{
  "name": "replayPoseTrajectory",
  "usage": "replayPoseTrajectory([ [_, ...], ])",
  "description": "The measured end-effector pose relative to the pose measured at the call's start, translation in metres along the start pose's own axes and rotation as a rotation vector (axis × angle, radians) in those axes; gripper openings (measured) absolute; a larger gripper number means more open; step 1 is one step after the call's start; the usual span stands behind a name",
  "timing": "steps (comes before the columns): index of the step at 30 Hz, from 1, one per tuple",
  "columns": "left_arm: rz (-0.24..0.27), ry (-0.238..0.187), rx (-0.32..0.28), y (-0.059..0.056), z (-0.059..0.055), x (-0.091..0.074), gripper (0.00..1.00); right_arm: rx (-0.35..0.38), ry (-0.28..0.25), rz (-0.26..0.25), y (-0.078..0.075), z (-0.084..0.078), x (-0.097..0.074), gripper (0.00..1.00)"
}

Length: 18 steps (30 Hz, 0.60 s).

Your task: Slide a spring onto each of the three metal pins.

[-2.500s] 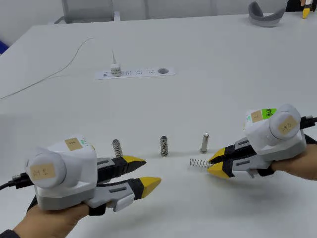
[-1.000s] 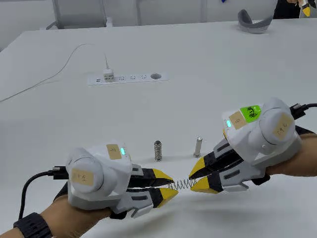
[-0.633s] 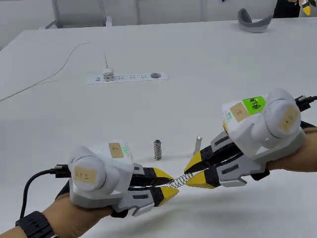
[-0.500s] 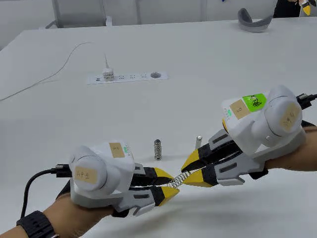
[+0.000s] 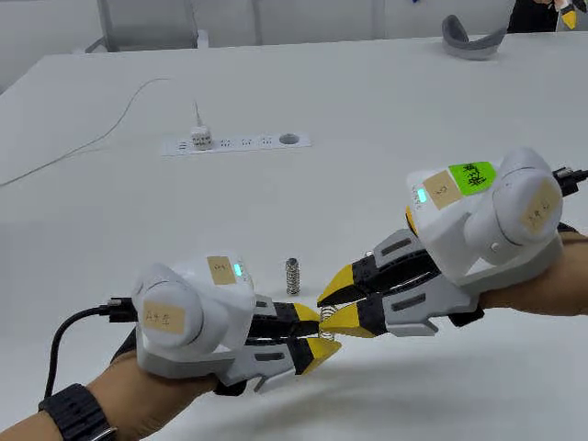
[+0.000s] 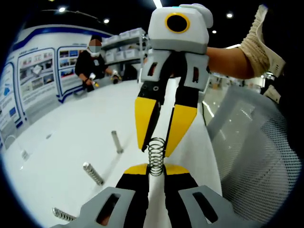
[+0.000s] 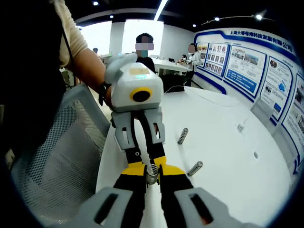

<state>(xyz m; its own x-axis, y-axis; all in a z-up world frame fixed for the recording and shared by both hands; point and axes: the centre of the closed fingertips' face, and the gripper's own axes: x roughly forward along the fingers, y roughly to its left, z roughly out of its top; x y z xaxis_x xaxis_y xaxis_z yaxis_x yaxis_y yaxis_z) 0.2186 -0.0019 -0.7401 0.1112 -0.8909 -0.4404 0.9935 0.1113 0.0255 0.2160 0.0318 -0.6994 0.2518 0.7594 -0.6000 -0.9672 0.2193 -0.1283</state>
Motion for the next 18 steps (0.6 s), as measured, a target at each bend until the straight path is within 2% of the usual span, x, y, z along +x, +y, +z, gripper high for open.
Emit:
replayPoseTrajectory([
  [3,0.000,-0.003,-0.010,0.0009,-0.0007,-0.0007,0.11,0.012,0.004,-0.004,-0.0007,-0.0009,0.0002,0.12],
  [6,0.005,-0.012,-0.022,0.0027,0.0002,-0.0015,0.10,0.034,0.011,-0.004,-0.0005,-0.0030,0.0004,0.17],
  [18,0.006,-0.016,-0.014,0.0027,0.0019,-0.0013,0.10,0.078,-0.023,-0.015,-0.0039,-0.0039,0.0004,0.12],
])
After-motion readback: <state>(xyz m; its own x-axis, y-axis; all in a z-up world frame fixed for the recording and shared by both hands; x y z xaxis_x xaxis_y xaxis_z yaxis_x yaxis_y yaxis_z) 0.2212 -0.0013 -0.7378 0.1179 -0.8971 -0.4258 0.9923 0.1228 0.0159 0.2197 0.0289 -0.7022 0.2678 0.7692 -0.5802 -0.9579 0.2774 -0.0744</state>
